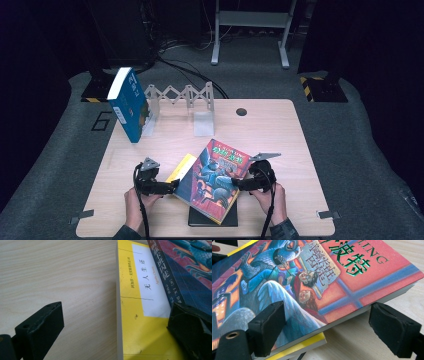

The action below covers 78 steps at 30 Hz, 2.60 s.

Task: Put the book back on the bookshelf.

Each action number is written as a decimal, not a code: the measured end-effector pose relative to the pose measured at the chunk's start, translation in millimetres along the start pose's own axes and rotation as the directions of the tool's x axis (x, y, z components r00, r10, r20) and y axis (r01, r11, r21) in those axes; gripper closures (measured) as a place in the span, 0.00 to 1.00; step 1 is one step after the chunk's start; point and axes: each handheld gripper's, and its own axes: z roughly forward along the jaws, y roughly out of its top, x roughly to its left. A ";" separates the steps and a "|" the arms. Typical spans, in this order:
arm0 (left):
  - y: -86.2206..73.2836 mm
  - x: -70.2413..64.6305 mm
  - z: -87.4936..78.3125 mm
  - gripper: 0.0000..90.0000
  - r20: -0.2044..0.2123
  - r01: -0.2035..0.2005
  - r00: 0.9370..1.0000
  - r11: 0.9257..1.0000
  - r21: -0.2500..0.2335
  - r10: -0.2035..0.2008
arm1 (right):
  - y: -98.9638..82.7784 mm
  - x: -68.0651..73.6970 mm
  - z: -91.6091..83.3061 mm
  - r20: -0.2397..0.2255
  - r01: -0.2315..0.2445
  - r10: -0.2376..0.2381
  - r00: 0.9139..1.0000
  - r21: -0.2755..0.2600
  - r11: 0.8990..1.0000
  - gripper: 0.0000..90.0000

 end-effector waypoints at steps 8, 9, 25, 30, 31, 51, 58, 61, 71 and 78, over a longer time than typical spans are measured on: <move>-6.4 -0.6 -5.1 0.00 0.019 0.017 1.000 1.000 0.005 -0.017 | 10.5 -1.5 6.1 -0.011 0.004 -0.004 1.000 0.038 0.999 0.15; -7.3 -1.4 -5.1 0.00 0.017 0.018 1.000 1.000 -0.004 -0.018 | 10.5 -1.5 6.1 -0.011 0.004 -0.004 1.000 0.038 0.999 0.15; -18.3 -8.2 -13.6 0.00 0.038 0.032 0.999 0.999 0.004 -0.032 | 27.0 -2.7 19.1 -0.018 0.037 -0.036 0.999 0.059 0.998 0.15; -19.6 -9.5 -14.9 0.00 0.035 0.028 0.999 1.000 0.005 -0.029 | 29.3 -2.4 21.3 -0.020 0.039 -0.038 0.999 0.061 0.997 0.15; -20.2 -10.0 -15.6 0.00 0.037 0.026 0.999 1.000 0.006 -0.027 | 29.9 -3.2 22.6 -0.024 0.048 -0.047 0.999 0.055 0.997 0.15; -21.6 -13.2 -19.6 0.00 0.040 0.022 0.999 0.999 0.037 -0.023 | 44.7 -2.1 34.0 -0.047 0.066 -0.062 0.997 0.086 0.994 0.15; -19.1 -11.4 -19.4 0.00 0.056 0.010 0.998 0.998 0.059 -0.014 | 45.4 -1.4 35.6 -0.052 0.055 -0.051 0.997 0.074 0.996 0.15; -17.8 -10.5 -19.1 0.00 0.061 0.005 0.998 0.998 0.069 -0.009 | 42.3 -1.0 34.4 -0.043 0.066 -0.064 0.997 0.051 0.997 0.17; -20.6 -11.2 -19.4 0.00 0.054 0.024 0.998 0.998 0.054 -0.027 | 49.6 4.6 39.6 -0.015 0.092 -0.091 0.996 0.055 0.994 0.17; -17.7 -4.9 -18.5 0.00 0.086 0.053 0.995 0.996 0.076 -0.059 | 55.0 5.6 45.4 -0.029 0.098 -0.096 0.995 0.058 0.993 0.17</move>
